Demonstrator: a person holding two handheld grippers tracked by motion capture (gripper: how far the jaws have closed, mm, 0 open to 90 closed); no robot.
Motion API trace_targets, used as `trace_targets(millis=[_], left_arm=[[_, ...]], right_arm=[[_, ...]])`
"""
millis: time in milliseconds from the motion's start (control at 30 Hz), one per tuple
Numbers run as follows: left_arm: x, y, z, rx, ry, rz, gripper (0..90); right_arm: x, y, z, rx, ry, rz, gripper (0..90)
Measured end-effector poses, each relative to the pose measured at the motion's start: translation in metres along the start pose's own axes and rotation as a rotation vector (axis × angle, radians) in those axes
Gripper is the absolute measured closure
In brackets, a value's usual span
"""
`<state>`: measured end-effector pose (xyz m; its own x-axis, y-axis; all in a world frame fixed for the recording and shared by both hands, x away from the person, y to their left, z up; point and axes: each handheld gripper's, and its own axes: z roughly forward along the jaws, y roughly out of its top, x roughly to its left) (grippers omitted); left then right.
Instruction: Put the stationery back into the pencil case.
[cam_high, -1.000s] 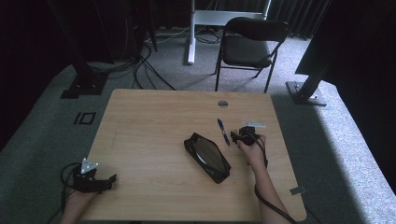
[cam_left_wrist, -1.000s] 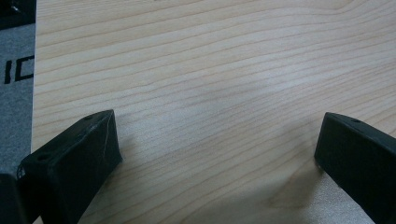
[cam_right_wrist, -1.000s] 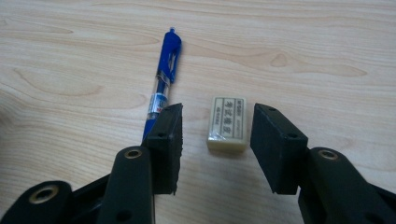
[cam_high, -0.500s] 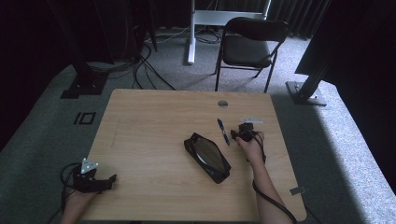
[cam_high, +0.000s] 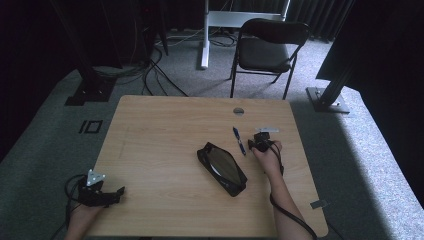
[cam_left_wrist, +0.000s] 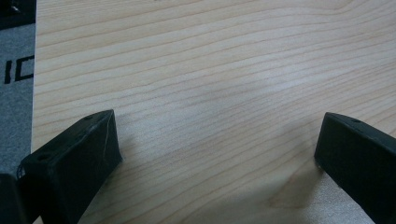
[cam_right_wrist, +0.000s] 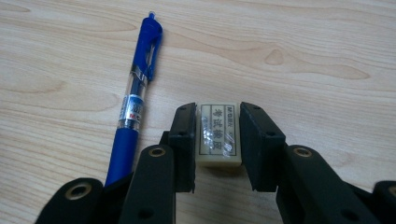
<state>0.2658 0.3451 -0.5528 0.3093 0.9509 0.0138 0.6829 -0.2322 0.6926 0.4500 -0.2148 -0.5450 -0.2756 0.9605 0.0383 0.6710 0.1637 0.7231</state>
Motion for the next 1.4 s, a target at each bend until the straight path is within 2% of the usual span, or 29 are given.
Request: trace_targets(millis=[67,133,233,367,733,967,1133,1400], left_arm=[[0.0,0.0,0.0,0.0,0.0,0.0,0.3],[0.0,0.0,0.0,0.0,0.0,0.0,0.3],[0.0,0.0,0.0,0.0,0.0,0.0,0.2],[0.0,0.0,0.0,0.0,0.0,0.0,0.3],[0.0,0.0,0.0,0.0,0.0,0.0,0.2],[0.0,0.0,0.0,0.0,0.0,0.0,0.3],[0.0,0.0,0.0,0.0,0.0,0.0,0.2],[0.0,0.0,0.0,0.0,0.0,0.001,0.3]], right_arm=[[0.003,-0.001,0.0,0.002,-0.018,-0.016,68.1],[0.002,0.0,-0.001,0.009,-0.009,-0.01,68.2],[0.004,0.001,-0.004,0.019,0.003,-0.025,68.2],[0.001,0.003,-0.013,0.015,0.018,0.0,68.3],[-0.003,0.01,-0.038,0.009,0.028,-0.007,68.3],[0.004,0.01,-0.049,0.021,0.049,-0.033,68.3],[0.007,0.013,-0.057,0.009,0.062,-0.029,68.3],[0.015,0.014,-0.074,-0.012,0.09,-0.051,68.3]])
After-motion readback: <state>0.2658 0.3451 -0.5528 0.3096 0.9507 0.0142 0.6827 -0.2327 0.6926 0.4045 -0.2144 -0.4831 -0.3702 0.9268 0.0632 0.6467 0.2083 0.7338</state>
